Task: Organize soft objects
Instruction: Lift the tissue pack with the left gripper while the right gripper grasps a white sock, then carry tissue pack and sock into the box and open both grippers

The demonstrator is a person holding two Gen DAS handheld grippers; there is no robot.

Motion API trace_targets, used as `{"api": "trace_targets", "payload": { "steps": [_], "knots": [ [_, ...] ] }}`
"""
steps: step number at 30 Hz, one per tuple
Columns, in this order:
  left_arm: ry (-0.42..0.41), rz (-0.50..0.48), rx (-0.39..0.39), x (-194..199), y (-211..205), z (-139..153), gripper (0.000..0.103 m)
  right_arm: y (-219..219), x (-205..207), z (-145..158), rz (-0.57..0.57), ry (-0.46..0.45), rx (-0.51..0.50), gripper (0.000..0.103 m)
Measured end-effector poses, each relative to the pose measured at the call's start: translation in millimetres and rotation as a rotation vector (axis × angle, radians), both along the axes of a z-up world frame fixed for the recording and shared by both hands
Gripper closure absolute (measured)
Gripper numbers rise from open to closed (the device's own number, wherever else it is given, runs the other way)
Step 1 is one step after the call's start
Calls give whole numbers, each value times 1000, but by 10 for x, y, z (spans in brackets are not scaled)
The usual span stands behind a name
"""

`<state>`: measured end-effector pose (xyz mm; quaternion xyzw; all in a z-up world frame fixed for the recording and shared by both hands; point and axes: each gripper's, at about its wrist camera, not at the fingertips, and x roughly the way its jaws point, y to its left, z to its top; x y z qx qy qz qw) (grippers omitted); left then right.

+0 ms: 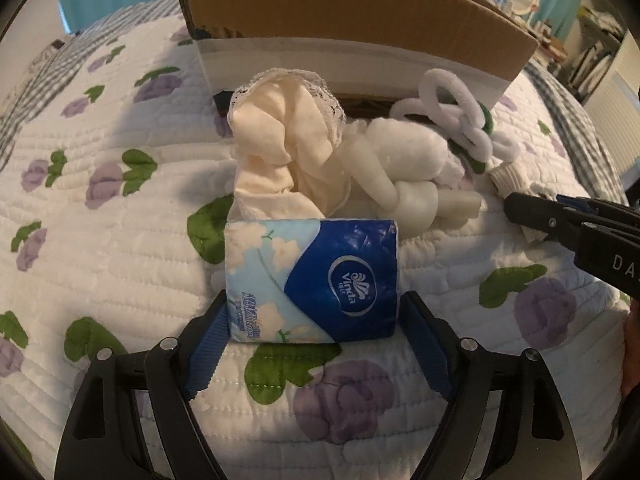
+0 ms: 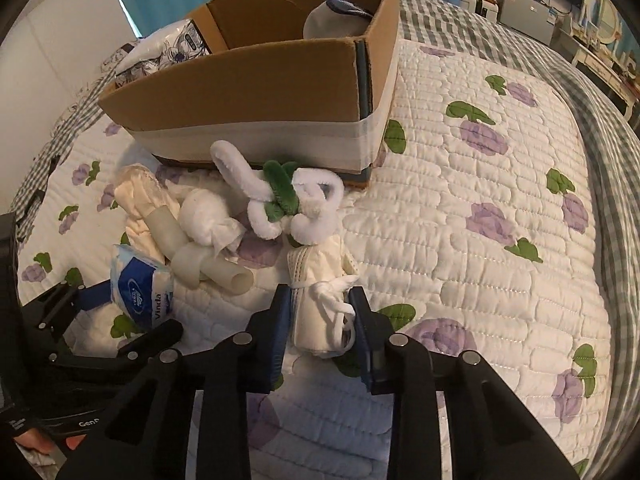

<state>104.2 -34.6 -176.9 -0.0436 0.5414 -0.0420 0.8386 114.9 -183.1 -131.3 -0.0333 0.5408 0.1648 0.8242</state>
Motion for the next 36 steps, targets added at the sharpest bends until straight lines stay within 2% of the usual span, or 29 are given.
{"api": "trace_targets", "payload": {
  "steps": [8, 18, 28, 36],
  "knots": [
    [-40, -17, -24, -127, 42, 130, 31, -35, -139, 178, -13, -62, 30, 77],
    [-116, -36, -21, -333, 63, 493, 31, -78, -428, 623, -44, -194, 25, 77],
    [-304, -43, 6, -415, 79, 1218, 31, 102, -768, 1327, 14, -346, 68, 77],
    [-445, -60, 25, -297, 117, 1757, 31, 90, -753, 1866, 27, -458, 96, 77]
  ]
}}
